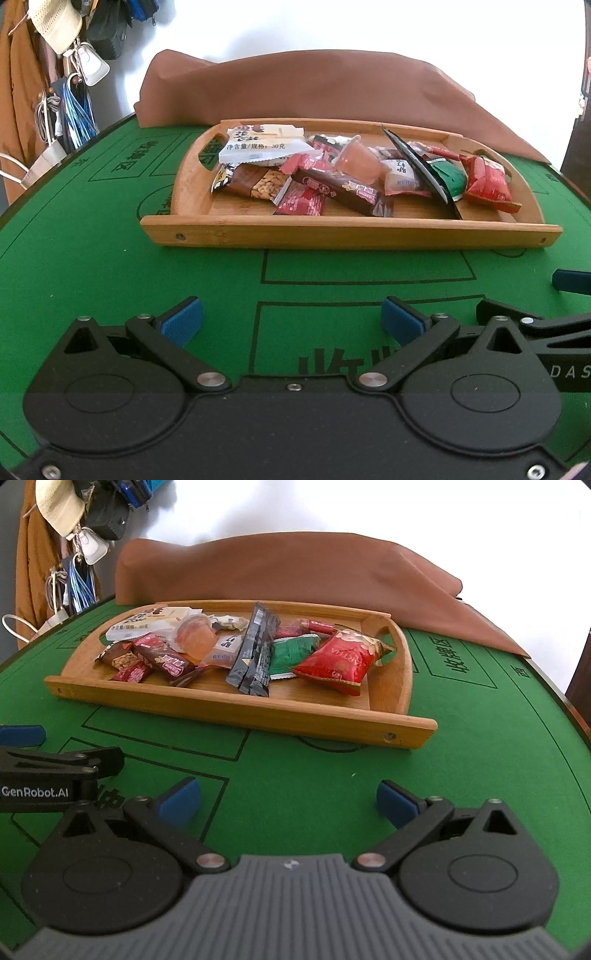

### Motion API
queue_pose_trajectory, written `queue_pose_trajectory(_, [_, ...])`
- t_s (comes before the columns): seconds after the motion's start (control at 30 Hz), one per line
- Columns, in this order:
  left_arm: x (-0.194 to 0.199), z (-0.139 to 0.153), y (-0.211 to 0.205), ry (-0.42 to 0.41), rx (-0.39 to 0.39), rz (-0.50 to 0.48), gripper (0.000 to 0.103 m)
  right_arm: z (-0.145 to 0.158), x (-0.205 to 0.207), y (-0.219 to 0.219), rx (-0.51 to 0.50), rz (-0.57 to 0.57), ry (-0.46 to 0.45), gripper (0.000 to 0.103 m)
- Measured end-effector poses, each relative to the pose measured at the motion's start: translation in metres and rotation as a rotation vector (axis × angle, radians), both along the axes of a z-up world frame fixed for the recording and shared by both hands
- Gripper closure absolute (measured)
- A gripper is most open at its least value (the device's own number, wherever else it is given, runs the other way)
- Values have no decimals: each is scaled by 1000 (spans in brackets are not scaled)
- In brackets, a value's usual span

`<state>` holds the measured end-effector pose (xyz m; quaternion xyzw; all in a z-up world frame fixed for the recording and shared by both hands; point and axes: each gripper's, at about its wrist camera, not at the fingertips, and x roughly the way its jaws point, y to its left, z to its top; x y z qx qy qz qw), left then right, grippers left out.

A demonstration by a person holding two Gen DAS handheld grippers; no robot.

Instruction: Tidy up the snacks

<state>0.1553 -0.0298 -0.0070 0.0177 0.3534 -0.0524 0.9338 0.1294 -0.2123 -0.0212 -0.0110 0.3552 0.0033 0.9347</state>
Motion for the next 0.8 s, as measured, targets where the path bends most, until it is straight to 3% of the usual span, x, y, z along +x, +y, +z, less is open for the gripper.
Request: queue_pose_trajectory(0.8, [-1, -1, 1, -5, -4, -1, 0, 0, 1, -1, 0, -6, 0, 0])
